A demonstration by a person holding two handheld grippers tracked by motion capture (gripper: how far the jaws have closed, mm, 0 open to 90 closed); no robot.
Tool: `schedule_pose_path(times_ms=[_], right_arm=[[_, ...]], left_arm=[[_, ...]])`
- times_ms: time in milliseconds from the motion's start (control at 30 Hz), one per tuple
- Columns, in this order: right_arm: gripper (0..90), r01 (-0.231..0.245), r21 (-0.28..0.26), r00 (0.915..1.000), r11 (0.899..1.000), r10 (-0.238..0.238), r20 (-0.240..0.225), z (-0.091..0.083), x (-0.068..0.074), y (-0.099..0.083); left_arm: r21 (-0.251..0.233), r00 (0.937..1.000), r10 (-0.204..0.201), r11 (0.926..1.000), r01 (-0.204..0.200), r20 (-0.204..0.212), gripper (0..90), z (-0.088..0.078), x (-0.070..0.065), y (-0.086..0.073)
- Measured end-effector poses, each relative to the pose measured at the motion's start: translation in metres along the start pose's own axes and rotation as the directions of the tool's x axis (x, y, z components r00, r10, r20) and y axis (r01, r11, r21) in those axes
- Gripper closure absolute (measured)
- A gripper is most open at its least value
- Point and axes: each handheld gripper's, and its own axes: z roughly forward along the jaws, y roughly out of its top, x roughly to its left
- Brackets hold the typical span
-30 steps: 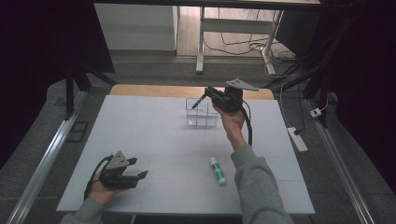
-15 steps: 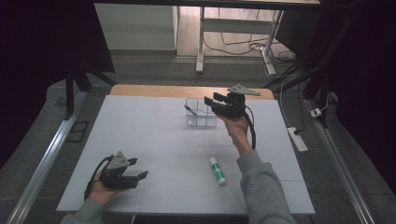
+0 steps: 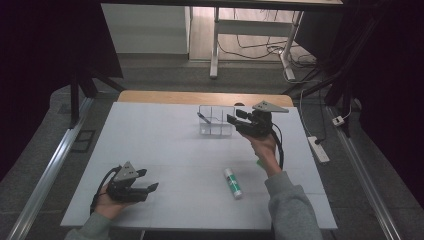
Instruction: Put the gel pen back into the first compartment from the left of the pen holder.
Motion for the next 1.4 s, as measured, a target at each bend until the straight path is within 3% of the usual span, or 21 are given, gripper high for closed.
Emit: schedule_pose_path(times_ms=[467, 800, 1100, 1400], right_arm=[[44.8, 0.043, 0.047, 0.9985, 0.998, -0.045, 0.033, -0.046, 0.000, -0.029], [43.0, 0.081, 0.132, 0.9951, 0.988, -0.088, 0.046, -0.073, 0.004, -0.044], [42.4, 0.094, 0.193, 0.9936, 0.977, -0.104, 0.044, -0.081, -0.003, -0.054], [41.3, 0.110, 0.269, 0.9886, 0.957, -0.134, 0.070, -0.082, -0.011, -0.059]], left_arm=[[-0.002, 1.0000, 0.002, 1.0000, -0.002, 0.003, 30.9, 0.000, 0.001, 0.001], [-0.002, 1.0000, 0.000, 1.0000, 0.000, -0.002, 30.9, 0.000, 0.001, 0.001], [-0.008, 0.9999, -0.006, 1.0000, 0.006, -0.009, 30.8, -0.002, 0.003, 0.001], [-0.005, 0.9999, -0.002, 1.0000, 0.002, -0.012, 30.8, -0.003, 0.002, 0.000]])
